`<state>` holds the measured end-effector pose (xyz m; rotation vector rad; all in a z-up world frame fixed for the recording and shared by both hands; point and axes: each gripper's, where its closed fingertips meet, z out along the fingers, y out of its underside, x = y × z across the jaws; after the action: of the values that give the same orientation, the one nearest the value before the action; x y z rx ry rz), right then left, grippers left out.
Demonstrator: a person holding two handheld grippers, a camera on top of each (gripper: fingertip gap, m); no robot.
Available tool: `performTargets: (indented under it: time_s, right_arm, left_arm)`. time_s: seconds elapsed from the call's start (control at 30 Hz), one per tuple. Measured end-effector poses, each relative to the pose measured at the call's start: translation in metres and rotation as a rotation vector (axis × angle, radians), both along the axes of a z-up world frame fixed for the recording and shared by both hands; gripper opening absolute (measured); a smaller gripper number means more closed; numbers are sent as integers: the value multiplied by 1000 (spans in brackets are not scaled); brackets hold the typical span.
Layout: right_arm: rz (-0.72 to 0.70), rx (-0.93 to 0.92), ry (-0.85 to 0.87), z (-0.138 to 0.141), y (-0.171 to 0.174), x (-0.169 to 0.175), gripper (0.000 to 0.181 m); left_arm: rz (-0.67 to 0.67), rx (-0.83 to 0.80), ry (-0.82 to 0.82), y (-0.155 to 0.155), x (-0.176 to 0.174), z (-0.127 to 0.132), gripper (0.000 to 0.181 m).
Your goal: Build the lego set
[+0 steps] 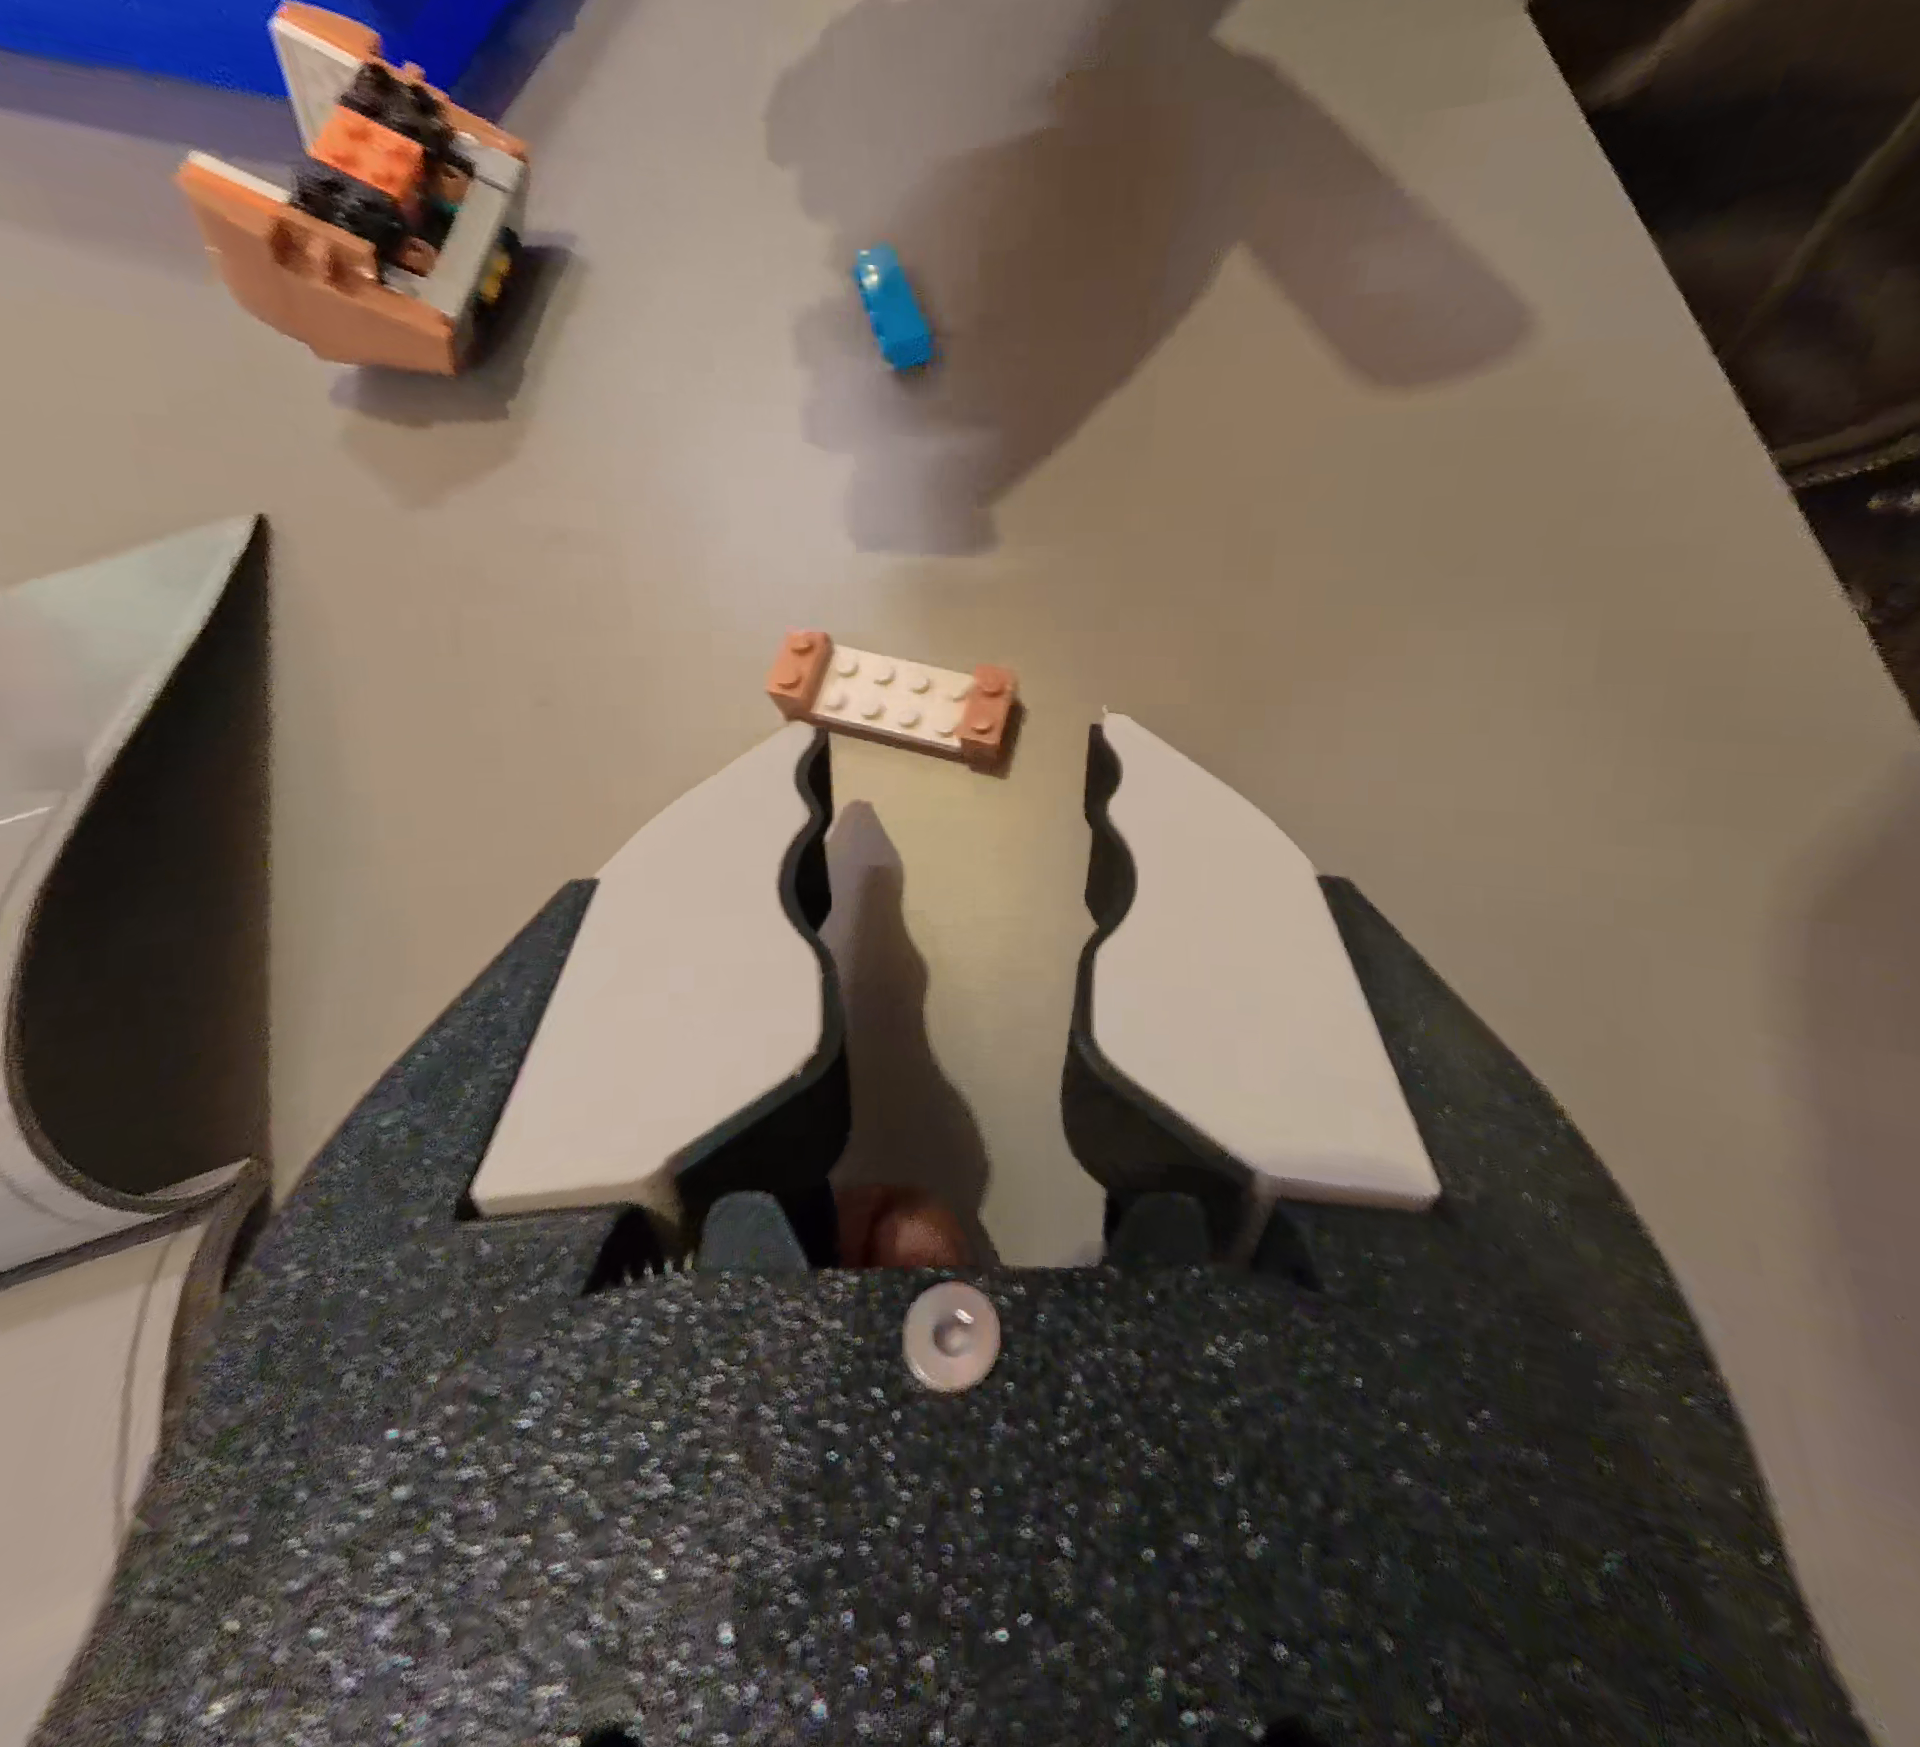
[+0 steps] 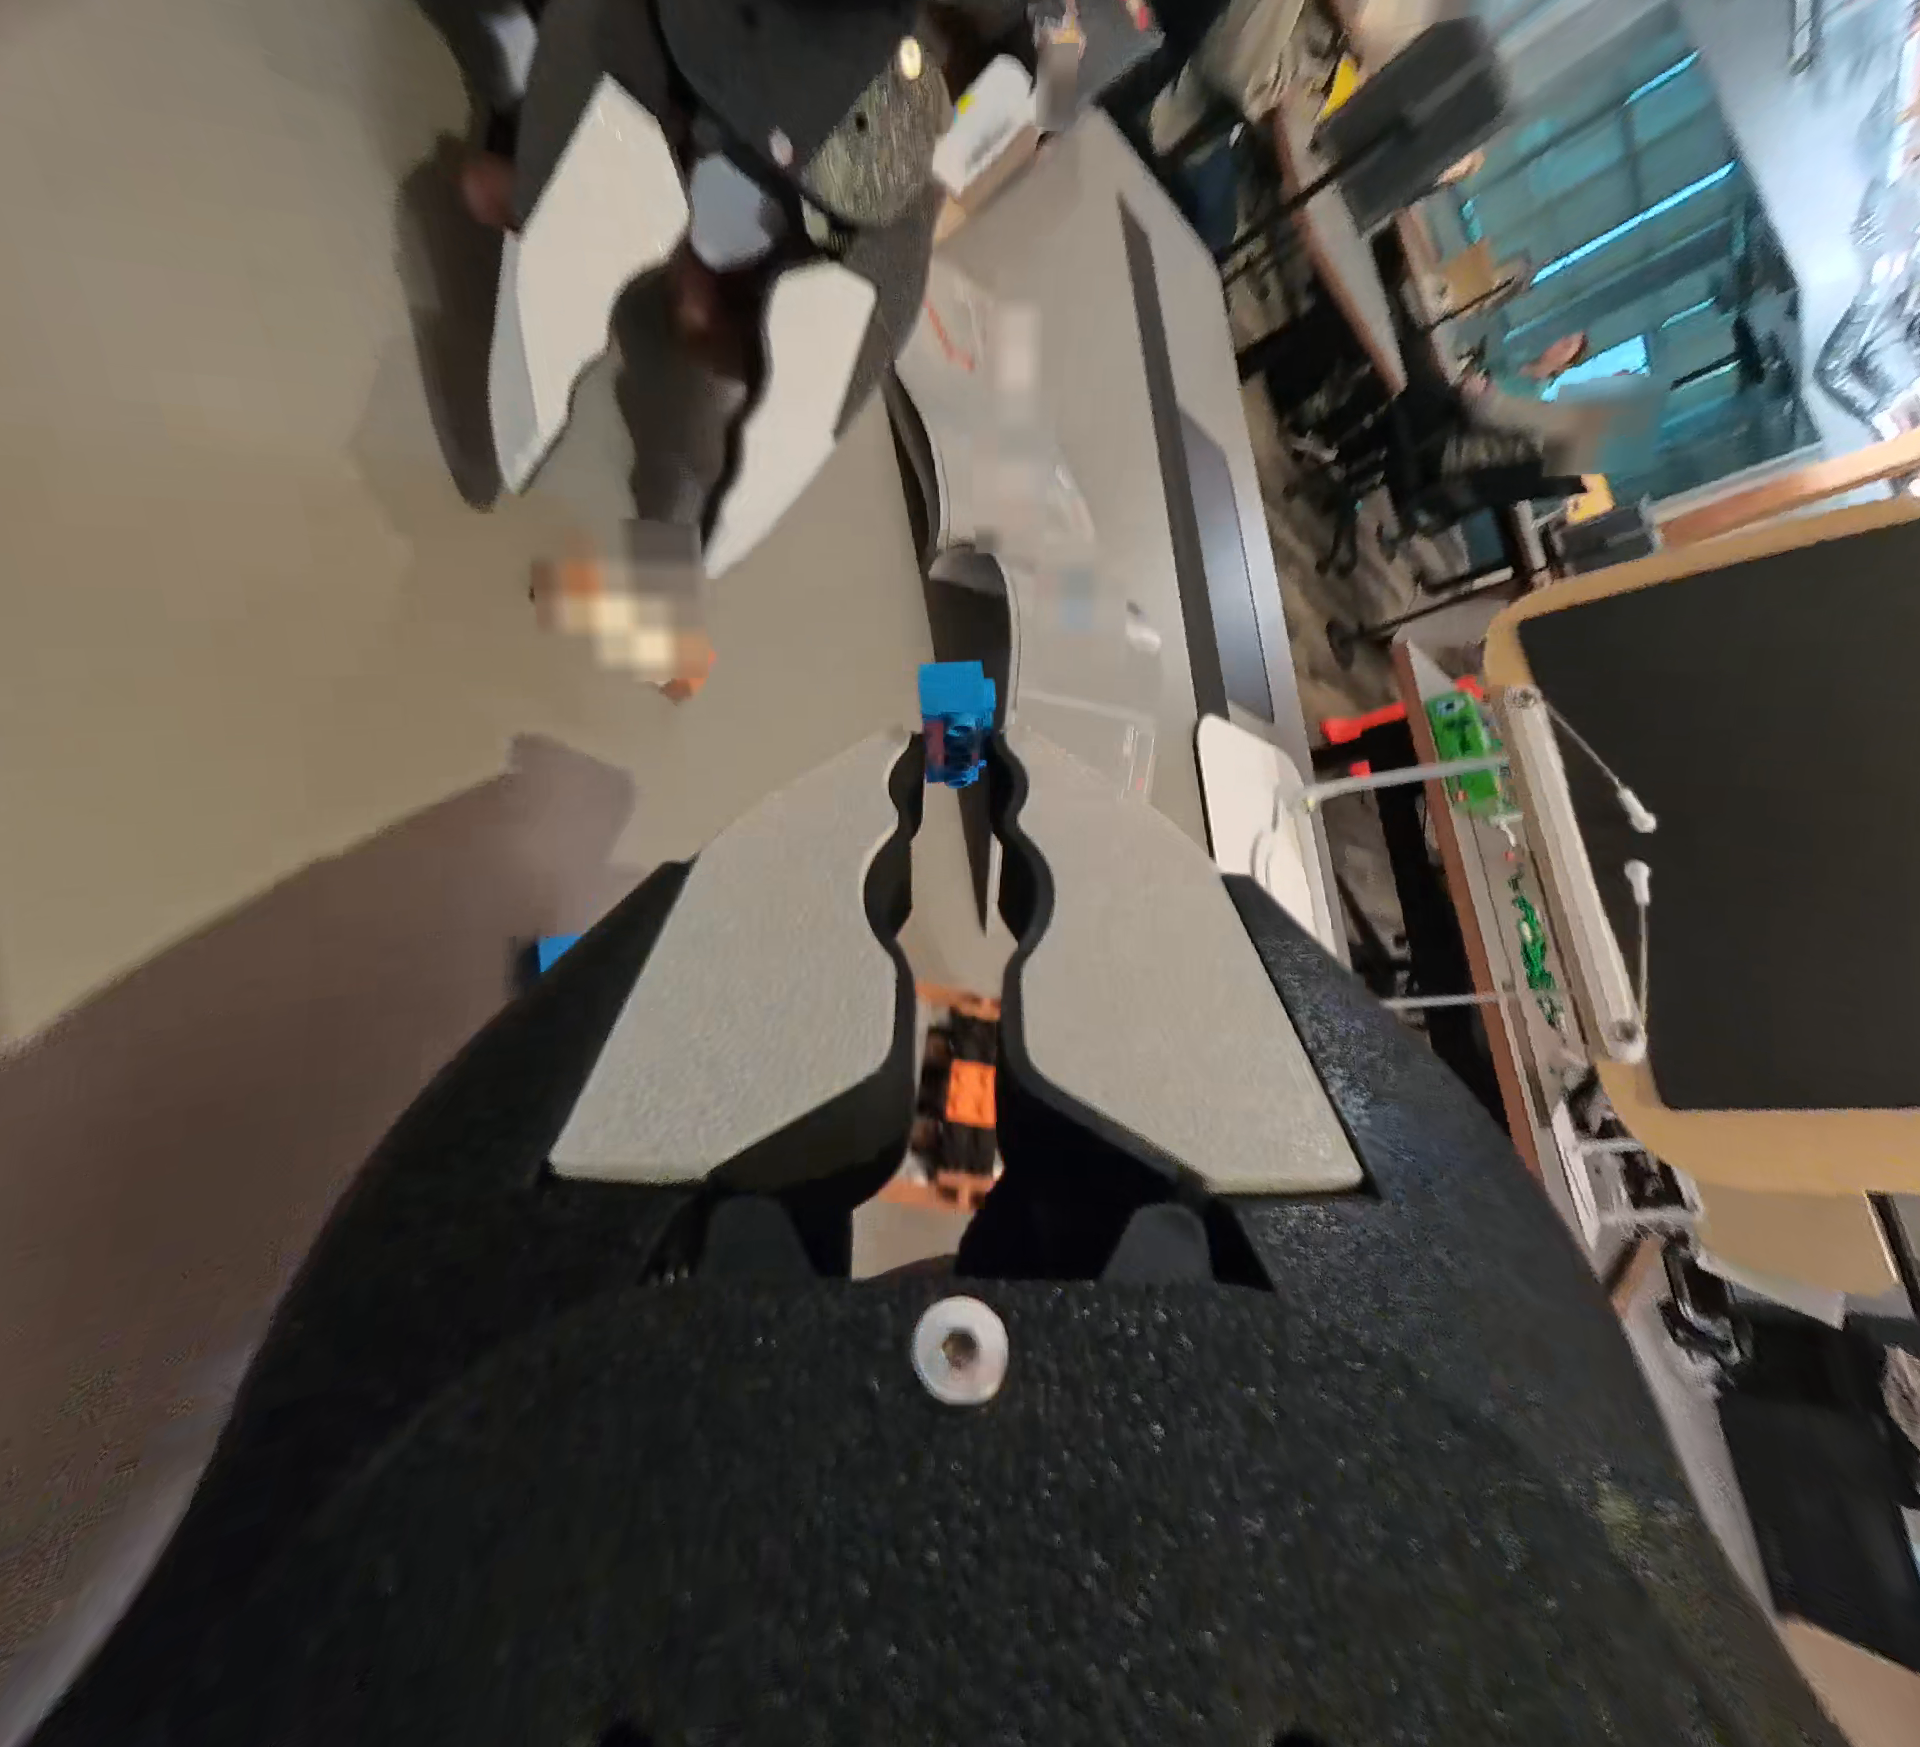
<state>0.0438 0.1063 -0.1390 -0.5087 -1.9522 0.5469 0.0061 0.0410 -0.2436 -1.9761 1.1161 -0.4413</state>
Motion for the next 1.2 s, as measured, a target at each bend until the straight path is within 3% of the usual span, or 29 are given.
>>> performTargets:
  time_s: [0.2, 0.47, 0.63, 0.97, 1.2]
  right_arm:
    - [58, -65, 109, -13, -15, -12, 11]
    - [62, -43, -39, -53, -18, -16, 11]
    - [71, -71, -26, -55, -21, -17, 11]
    - [70, -1, 75, -48, -31, -23, 11]
    - [96, 132, 103, -51, -43, -30, 11]
  left_arm:
    - [-18, -9, 14, 10, -3, -8, 56]
    - [-67, -53, 59, 13, 0, -16, 57]
    - [-63, -16, 45, 16, 3, -11, 57]
    - [44, 71, -339, 24, 22, 55, 55]
    - [100, -70, -472, 25, 27, 57, 51]
